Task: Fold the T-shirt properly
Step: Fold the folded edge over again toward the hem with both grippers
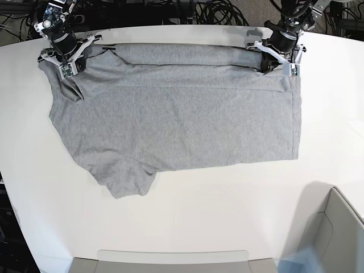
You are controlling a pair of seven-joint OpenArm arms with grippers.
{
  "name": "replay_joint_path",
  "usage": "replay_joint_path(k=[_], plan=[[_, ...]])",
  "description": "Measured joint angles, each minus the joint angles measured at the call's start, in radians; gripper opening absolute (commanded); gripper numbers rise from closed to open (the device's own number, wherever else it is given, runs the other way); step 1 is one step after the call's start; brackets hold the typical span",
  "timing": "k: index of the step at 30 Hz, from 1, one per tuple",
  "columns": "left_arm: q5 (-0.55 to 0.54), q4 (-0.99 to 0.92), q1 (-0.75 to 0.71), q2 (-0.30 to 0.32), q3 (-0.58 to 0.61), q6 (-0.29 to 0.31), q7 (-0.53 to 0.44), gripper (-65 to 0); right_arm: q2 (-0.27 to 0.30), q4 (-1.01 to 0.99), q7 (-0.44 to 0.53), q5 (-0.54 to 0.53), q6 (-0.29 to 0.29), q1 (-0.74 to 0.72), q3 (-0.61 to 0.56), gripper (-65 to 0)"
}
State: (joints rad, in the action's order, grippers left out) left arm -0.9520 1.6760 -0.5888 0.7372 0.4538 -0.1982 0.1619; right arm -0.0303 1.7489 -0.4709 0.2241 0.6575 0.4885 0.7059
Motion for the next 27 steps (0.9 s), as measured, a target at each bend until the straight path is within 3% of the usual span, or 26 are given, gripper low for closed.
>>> replay_joint_path(k=[6, 13, 19, 21, 24, 27], plan=[[-0.033, 0.074, -0.012, -0.003, -0.057, -0.035, 0.115, -65.0, -0.071, 0.092, -0.125, 0.080, 0.012, -0.057, 0.008, -65.0], [-0.053, 0.185, -0.035, -0.006, -0.131, -0.059, 0.192, -65.0, -0.068, 0.191, -0.133, 0.091, 0.013, -0.185, 0.011, -64.5], [-0.047, 0.241, -0.022, -0.003, -0.167, -0.058, 0.180, -65.0, -0.062, 0.235, -0.137, 0.184, 0.014, -0.297, 0.011, -45.1], [-0.048, 0.241, -0.008, -0.005, -0.166, -0.056, 0.190, -65.0, -0.050, 0.217, -0.133, 0.202, 0.014, -0.362, 0.008, -42.0], [-0.045, 0.240, 0.023, -0.005, -0.166, -0.057, 0.201, -65.0, 0.000, 0.100, -0.133, 0.251, 0.013, -0.475, -0.037, -43.9], [-0.045, 0.239, 0.061, -0.006, -0.166, -0.059, 0.278, -65.0, 0.068, -0.095, -0.133, 0.279, 0.016, -0.596, -0.092, -45.9]])
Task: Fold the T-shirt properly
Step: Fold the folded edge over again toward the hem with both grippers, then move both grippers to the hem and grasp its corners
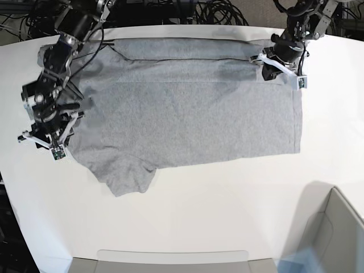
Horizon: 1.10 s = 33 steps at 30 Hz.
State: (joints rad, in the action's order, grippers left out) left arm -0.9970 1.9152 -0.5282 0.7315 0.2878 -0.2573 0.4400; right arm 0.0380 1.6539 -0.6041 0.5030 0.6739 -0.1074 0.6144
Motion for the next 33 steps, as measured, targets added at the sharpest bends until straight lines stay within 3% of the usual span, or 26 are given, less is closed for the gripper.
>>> replay_joint_path(k=[3, 5, 8, 11, 15, 19, 26, 33], plan=[[-0.006, 0.000, 0.068, -0.010, 0.000, 0.003, 0.038, -65.0, 0.051, -0.200, 0.002, -0.002, 0.000, -0.122, -0.034, -46.7], [0.002, 0.001, 0.082, -0.044, -0.003, -0.002, 0.052, -65.0, 0.070, -0.295, 0.003, 0.007, -0.001, -0.182, -0.062, -46.7], [0.000, -0.001, 0.089, -0.118, -0.002, 0.002, 0.146, -65.0, 0.101, -0.442, 0.011, 0.002, -0.002, -0.262, -0.146, -46.7], [0.000, -0.005, 0.109, -0.179, 0.000, 0.000, 0.220, -65.0, 0.108, -0.600, 0.019, -0.011, -0.004, -0.316, -0.203, -46.7], [0.006, -0.004, 0.161, -0.222, -0.006, -0.001, 0.220, -65.0, 0.114, -0.727, 0.034, -0.014, -0.005, -0.337, -0.192, -46.7], [0.003, -0.004, 0.168, -0.250, -0.006, -0.001, 0.241, -65.0, 0.117, -0.671, 0.053, -0.025, -0.013, -0.278, -0.193, -46.7], [0.006, -0.022, 0.203, -0.248, -0.006, 0.000, 0.236, -65.0, 0.090, -0.291, 0.031, -0.012, -0.008, 0.008, -0.198, -46.6], [0.009, -0.085, 0.240, -0.272, -0.003, -0.005, 0.236, -65.0, 0.056, -0.220, -0.006, -0.001, 0.000, -0.041, -0.200, -45.6]])
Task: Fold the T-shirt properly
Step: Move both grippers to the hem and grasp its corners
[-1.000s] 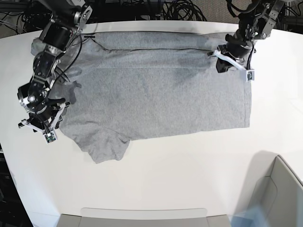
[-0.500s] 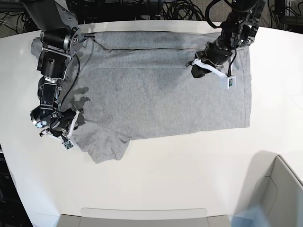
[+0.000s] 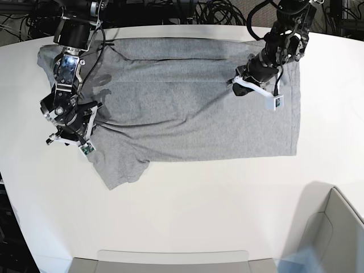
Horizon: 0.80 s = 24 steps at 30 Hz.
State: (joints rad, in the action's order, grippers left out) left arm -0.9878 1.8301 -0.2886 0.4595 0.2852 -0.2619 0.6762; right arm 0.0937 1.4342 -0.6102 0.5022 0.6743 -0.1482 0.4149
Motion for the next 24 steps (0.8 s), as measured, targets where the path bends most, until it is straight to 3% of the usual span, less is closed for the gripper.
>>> replay_joint_path(k=[5, 7, 14, 19, 24], plan=[[-0.004, -0.001, -0.005, -0.007, 0.002, 0.003, 0.005, -65.0, 0.001, 0.000, 0.002, -0.002, -0.001, -0.111, 0.000, -32.7], [-0.003, -0.003, -0.005, -0.006, 0.002, 0.000, 0.005, -65.0, 0.000, -0.006, -0.038, -0.001, 0.000, -0.150, 0.000, -28.7], [-0.004, -0.003, -0.006, -0.008, 0.003, 0.000, 0.003, -65.0, 0.039, -0.367, -0.017, -0.072, -0.001, -0.421, 0.001, -28.3], [-0.004, -0.003, -0.005, -0.008, 0.003, 0.000, 0.004, -65.0, 0.106, -0.690, 0.111, -0.156, -0.001, -0.513, 0.002, -28.3], [-0.004, -0.003, -0.008, -0.008, 0.003, 0.000, 0.004, -65.0, 0.110, -0.869, 0.207, -0.150, -0.006, -0.547, 0.004, -28.3]])
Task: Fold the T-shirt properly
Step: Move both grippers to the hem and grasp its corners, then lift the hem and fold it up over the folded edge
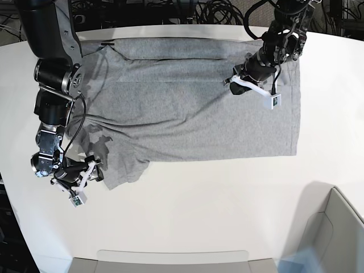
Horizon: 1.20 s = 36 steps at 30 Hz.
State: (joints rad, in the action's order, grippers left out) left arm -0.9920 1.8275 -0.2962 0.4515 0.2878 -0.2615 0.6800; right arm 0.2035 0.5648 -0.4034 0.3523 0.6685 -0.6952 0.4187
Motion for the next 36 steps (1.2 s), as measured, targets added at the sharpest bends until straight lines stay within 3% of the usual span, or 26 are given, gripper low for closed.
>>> replay_joint_path(k=[1, 4, 8, 11, 14, 16, 18, 22, 26, 30, 36], plan=[[0.000, 0.000, 0.000, 0.000, 0.000, 0.000, 0.000, -65.0, -0.004, -0.016, 0.020, -0.009, -0.012, 0.000, 0.000, -28.3], [0.000, 0.000, 0.000, 0.000, 0.000, 0.000, 0.000, -65.0, 0.002, -0.111, 0.139, -0.013, -0.129, -0.003, 0.000, -28.4], [0.000, 0.000, 0.003, 0.000, 0.000, 0.000, 0.000, -65.0, 0.043, -0.294, 0.305, -0.043, -0.158, -0.006, 0.000, -28.4], [-0.001, 0.000, 0.002, 0.000, 0.000, 0.000, 0.000, -65.0, 0.052, -0.355, 0.319, -0.028, -0.222, -0.037, 0.003, -28.4], [-0.003, 0.000, 0.006, 0.000, 0.000, 0.000, 0.000, -65.0, 0.055, -0.381, 0.353, -0.032, -0.222, -0.036, 0.000, -28.4], [-0.003, 0.000, 0.006, 0.000, 0.000, 0.000, 0.000, -65.0, 0.054, -0.392, 0.359, -0.035, -0.202, -0.039, 0.000, -28.4], [-0.003, 0.000, 0.003, 0.000, 0.000, -0.001, 0.001, -65.0, 0.052, -0.406, 0.357, -0.037, -0.128, -0.042, 0.000, -28.4], [-0.003, 0.000, 0.003, 0.000, 0.000, 0.000, 0.000, -65.0, 0.010, -0.394, 0.275, -0.007, -0.036, -0.057, 0.000, -28.4], [-0.003, 0.000, 0.003, 0.000, 0.000, 0.000, 0.000, -65.0, -0.044, -0.368, 0.263, 0.050, -0.017, -0.056, 0.000, -28.4], [-0.003, -0.003, 0.049, 0.001, -0.001, 0.000, 0.013, -64.1, -0.045, -0.368, 0.270, 0.060, -0.006, -0.055, 0.000, -28.4], [-0.004, -0.132, 0.311, 0.076, -0.059, 0.027, 0.163, -41.3, -0.039, -0.367, 0.273, 0.064, 0.006, -0.053, 0.000, -28.4]])
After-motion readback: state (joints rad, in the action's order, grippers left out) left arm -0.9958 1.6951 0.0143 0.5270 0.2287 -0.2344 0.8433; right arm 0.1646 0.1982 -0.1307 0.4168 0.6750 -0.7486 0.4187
